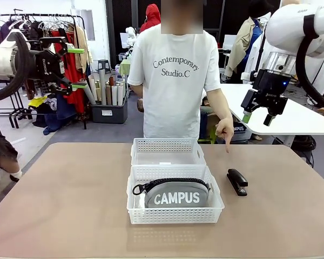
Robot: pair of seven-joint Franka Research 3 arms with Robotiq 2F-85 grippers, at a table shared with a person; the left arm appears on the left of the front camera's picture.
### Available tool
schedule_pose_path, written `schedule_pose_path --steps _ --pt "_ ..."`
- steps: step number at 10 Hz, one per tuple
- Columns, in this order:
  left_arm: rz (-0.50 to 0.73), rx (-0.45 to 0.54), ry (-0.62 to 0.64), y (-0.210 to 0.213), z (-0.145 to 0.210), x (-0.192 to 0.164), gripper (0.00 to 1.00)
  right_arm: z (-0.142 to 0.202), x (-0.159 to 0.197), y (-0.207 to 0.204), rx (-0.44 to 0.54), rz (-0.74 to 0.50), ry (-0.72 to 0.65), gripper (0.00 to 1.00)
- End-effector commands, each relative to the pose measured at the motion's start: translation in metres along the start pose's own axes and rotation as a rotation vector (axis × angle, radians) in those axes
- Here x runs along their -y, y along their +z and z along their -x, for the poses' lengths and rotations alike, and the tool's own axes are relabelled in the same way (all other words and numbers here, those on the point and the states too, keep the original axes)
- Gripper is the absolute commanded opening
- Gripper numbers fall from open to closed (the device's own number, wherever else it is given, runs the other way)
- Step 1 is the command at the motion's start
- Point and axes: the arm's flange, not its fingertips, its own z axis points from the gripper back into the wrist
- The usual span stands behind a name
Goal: Distribute items into two baskets.
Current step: Pick up the Stapler that the person points to.
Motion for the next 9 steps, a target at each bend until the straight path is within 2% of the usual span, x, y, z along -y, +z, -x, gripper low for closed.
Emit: schedule_pose_path --steps 1,3,5,9 --pt "0.005 -0.006 0.006 0.001 0.000 0.002 1.00 0.025 -0.009 -0.032 0.084 0.113 -0.040 1.00" --pt "0.005 -0.006 0.006 0.001 0.000 0.002 1.00 0.048 -0.012 -0.054 0.110 0.168 -0.010 1.00" --pt "0.005 -0.006 0.006 0.001 0.000 0.002 1.00 0.055 -0.019 -0.082 0.119 0.197 -0.028 1.00" --pt "0.005 -0.006 0.006 0.001 0.000 0.002 1.00 0.039 -0.023 -0.128 0.091 0.228 -0.040 1.00"
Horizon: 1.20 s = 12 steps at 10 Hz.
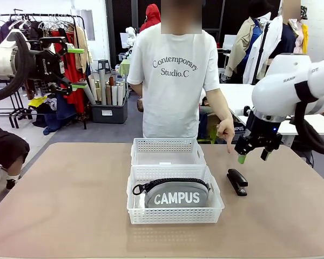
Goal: Distribute items into two baskets.
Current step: Pick up the Stapler that the person points to.
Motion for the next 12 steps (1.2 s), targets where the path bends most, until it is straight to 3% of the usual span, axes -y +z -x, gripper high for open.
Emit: schedule_pose_path --steps 1,6,11,12 --pt "0.005 -0.006 0.006 0.001 0.000 0.002 1.00 -0.012 -0.004 -0.017 -0.027 0.040 -0.021 1.00" --pt "0.005 -0.006 0.006 0.001 0.000 0.002 1.00 -0.023 -0.012 -0.071 -0.085 0.058 -0.065 1.00" --pt "0.005 -0.006 0.006 0.001 0.000 0.002 1.00 -0.042 -0.020 -0.092 -0.112 0.114 -0.079 1.00" --pt "0.005 -0.006 0.006 0.001 0.000 0.002 1.00 -0.044 -0.019 -0.091 -0.126 0.119 -0.046 0.91"
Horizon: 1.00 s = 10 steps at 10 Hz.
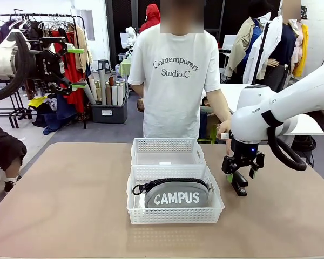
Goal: Distribute items into two baskets.
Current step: Pick up the Stapler that the person points to.
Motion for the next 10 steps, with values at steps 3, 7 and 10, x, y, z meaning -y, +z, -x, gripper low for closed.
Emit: schedule_pose_path --steps 3,7,10 --pt "0.005 -0.006 0.006 0.001 0.000 0.002 1.00 -0.006 -0.003 0.001 -0.039 0.039 -0.007 0.31" --pt "0.005 -0.006 0.006 0.001 0.000 0.002 1.00 -0.006 -0.003 0.004 -0.036 0.038 -0.024 0.00" --pt "0.005 -0.006 0.006 0.001 0.000 0.002 1.00 -0.002 0.002 0.029 -0.011 0.028 -0.027 0.00"
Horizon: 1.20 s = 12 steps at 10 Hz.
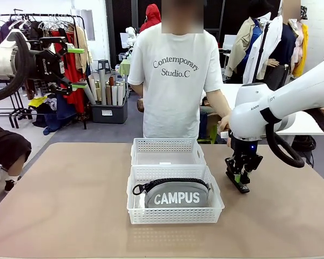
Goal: Distribute items into two baskets.
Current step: Pick up the Stapler that the person points to.
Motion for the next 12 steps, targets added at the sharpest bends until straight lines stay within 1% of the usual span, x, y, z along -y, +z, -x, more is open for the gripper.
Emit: schedule_pose_path --steps 1,2,3,4,5,7,8,9,11,12 --pt "0.005 -0.006 0.006 0.001 0.000 0.002 1.00 0.006 0.003 0.043 0.045 -0.005 -0.023 0.00" --pt "0.005 -0.006 0.006 0.001 0.000 0.002 1.00 0.008 0.004 0.075 0.082 -0.055 -0.017 0.00" --pt "0.005 -0.006 0.006 0.001 0.000 0.002 1.00 0.009 0.004 0.107 0.078 -0.109 -0.073 0.00" --pt "0.005 -0.006 0.006 0.001 0.000 0.002 1.00 0.009 0.003 0.137 0.076 -0.132 -0.145 0.00" --pt "0.005 -0.006 0.006 0.001 0.000 0.002 1.00 0.006 0.005 0.167 0.074 -0.158 -0.164 0.00" --pt "0.005 -0.006 0.006 0.001 0.000 0.002 1.00 0.005 0.001 0.218 0.098 -0.171 -0.159 0.00" --pt "0.005 -0.006 0.006 0.001 0.000 0.002 1.00 0.002 -0.003 0.245 0.065 -0.161 -0.121 0.00" --pt "0.005 -0.006 0.006 0.001 0.000 0.002 1.00 -0.002 -0.005 0.266 0.059 -0.168 -0.113 0.00" --pt "0.005 -0.006 0.006 0.001 0.000 0.002 1.00 -0.009 -0.009 0.314 0.090 -0.170 -0.107 0.00" --pt "0.005 -0.006 0.006 0.001 0.000 0.002 1.00 -0.012 -0.009 0.330 0.114 -0.183 -0.120 0.00"
